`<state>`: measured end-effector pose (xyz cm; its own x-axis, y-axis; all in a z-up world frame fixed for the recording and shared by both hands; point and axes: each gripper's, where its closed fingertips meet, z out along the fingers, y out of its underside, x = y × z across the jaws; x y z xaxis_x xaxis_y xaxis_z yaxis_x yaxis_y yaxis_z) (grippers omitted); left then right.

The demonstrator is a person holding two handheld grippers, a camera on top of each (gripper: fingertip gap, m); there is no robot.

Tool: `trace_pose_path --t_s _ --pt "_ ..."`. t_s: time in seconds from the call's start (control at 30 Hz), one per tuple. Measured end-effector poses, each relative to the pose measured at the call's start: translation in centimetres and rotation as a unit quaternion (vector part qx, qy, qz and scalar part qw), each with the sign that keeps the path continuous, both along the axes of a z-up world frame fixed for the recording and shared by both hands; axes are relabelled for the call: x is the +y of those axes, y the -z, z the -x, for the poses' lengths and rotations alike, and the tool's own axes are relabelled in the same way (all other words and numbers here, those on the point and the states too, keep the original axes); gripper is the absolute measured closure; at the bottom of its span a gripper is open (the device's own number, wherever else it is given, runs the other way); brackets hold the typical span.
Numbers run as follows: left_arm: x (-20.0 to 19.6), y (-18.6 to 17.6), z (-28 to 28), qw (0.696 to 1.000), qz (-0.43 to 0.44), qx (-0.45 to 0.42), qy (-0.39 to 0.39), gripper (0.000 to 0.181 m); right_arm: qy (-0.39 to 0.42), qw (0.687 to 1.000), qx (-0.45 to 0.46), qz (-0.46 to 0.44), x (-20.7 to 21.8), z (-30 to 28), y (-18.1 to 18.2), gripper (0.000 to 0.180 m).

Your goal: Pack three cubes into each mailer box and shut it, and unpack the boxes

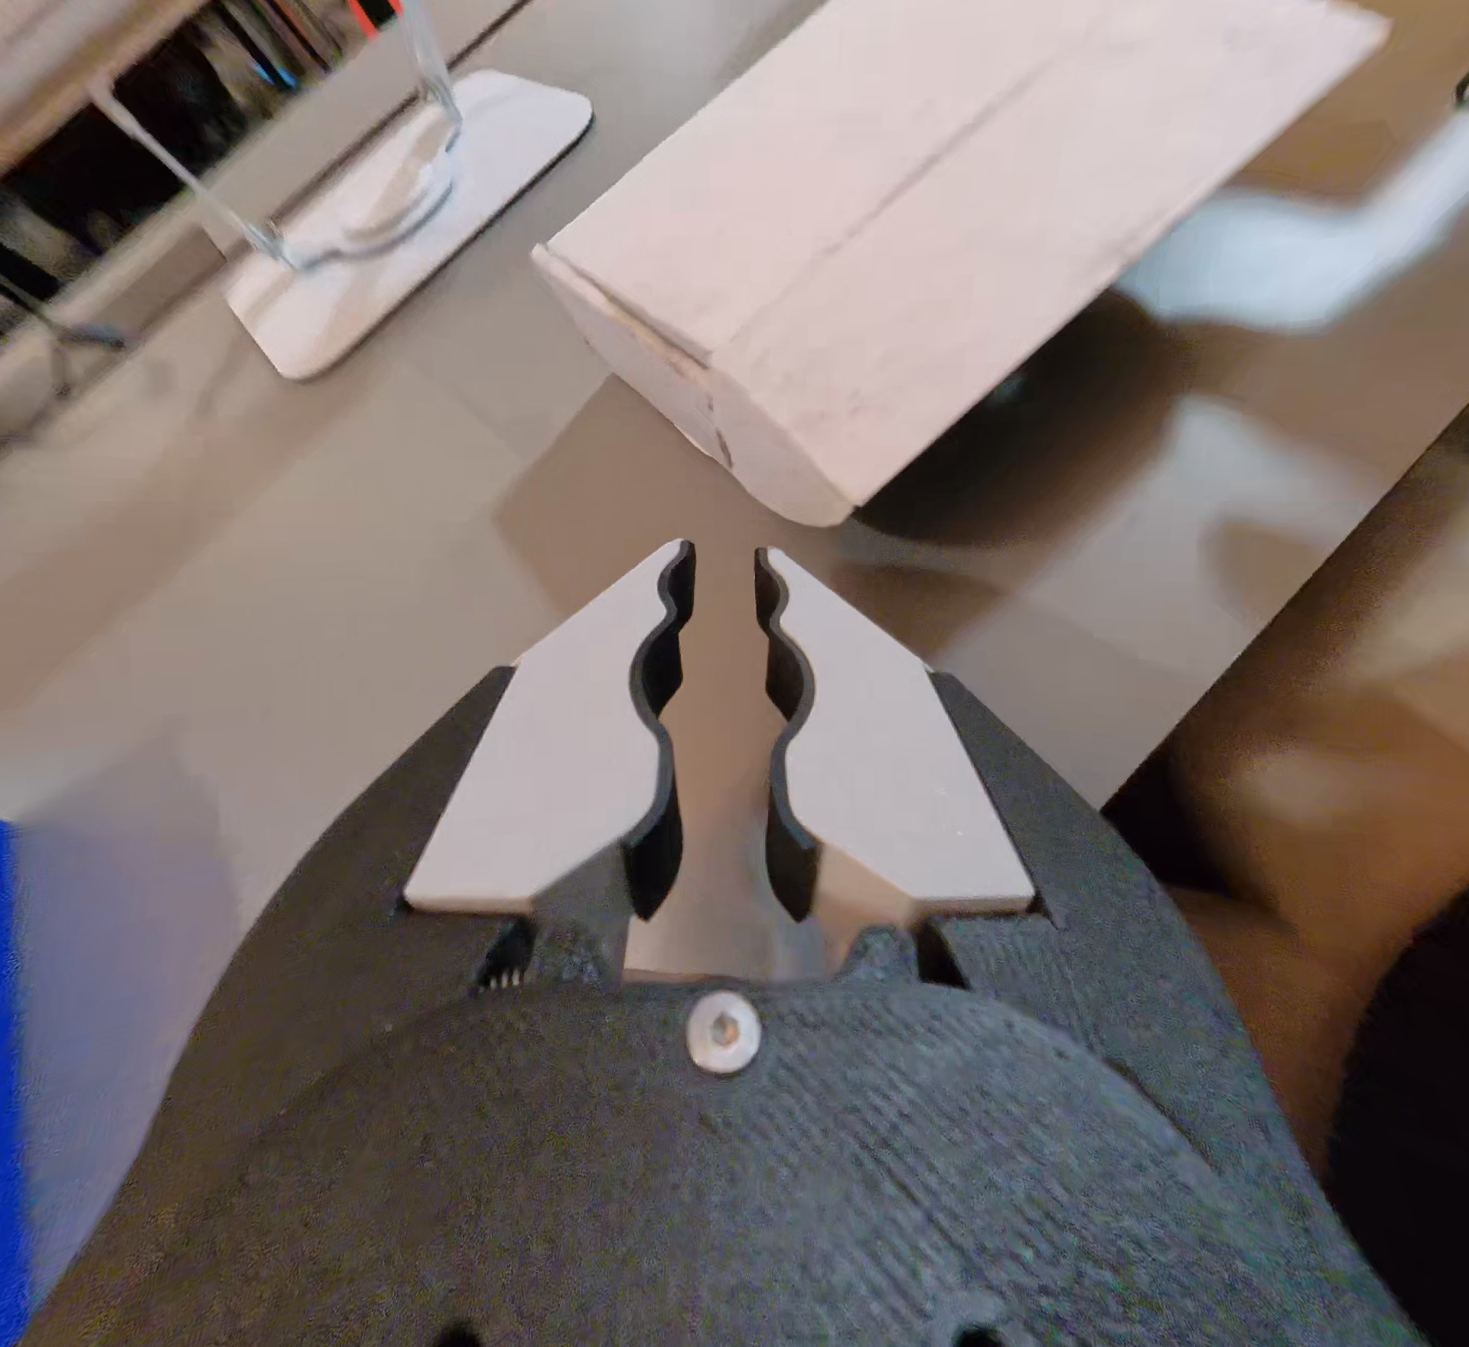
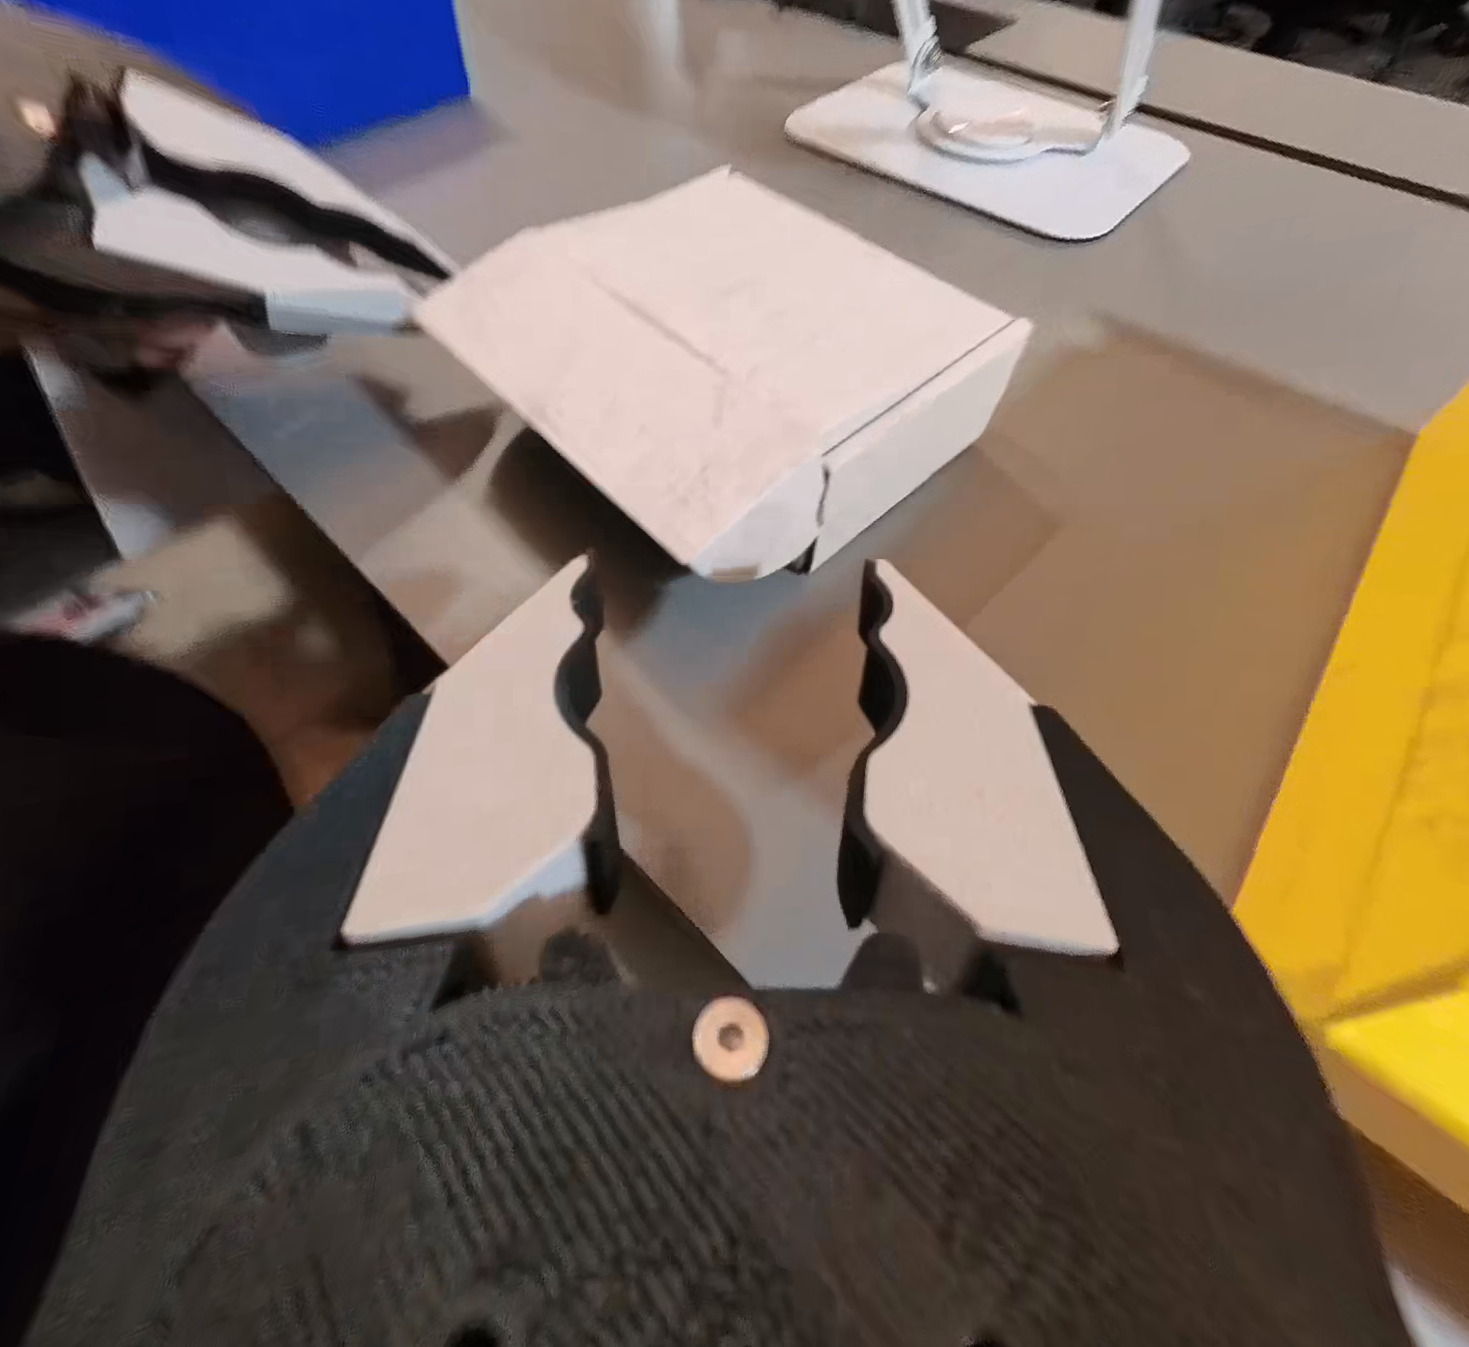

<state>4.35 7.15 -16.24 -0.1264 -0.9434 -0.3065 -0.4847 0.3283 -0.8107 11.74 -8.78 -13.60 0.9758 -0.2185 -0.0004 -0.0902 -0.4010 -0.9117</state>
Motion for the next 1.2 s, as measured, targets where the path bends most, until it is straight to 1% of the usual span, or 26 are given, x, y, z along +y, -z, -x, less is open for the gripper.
trace_pose_path --t_s 0.03,0.13,0.2,0.27,0.37,0.47,0.6,0.87,1.2 --pt "0.1 -0.2 0.0 0.999 0.049 0.000 -0.004 0.167 0.009 0.999 0.026 -0.024 0.0 -0.3 -0.5 0.115" --pt "0.0 -1.5 -0.2 0.980 0.198 -0.020 -0.010 0.167 0.019 0.990 0.116 -0.079 0.6 -0.4 -1.3 0.115" --pt "-0.3 -2.4 -0.5 0.964 0.262 -0.039 -0.005 0.167 0.024 0.986 0.139 -0.084 1.0 -0.4 -1.0 0.119" --pt "-1.1 -2.8 -0.7 0.952 0.304 -0.043 0.010 0.158 0.032 0.989 0.129 -0.061 1.3 -0.7 -0.1 0.119" --pt "-2.7 -2.3 -1.1 0.936 0.349 -0.017 0.037 0.136 0.025 0.991 0.123 -0.042 2.0 -0.4 0.7 0.121" --pt "-3.6 -1.2 -1.4 0.934 0.355 0.012 0.045 0.132 0.012 0.991 0.129 -0.029 2.7 -0.1 1.3 0.121" --pt "-3.7 -1.0 -1.5 0.942 0.333 0.011 0.047 0.132 0.003 0.991 0.133 -0.028 2.9 0.2 1.5 0.123" --pt "-3.9 -1.1 -1.4 0.946 0.318 0.008 0.055 0.132 -0.009 0.986 0.162 -0.046 3.0 0.1 1.2 0.127" --pt "-3.6 -0.6 -1.5 0.951 0.303 0.016 0.055 0.135 -0.005 0.991 0.133 -0.022 3.1 -0.2 2.1 0.129"
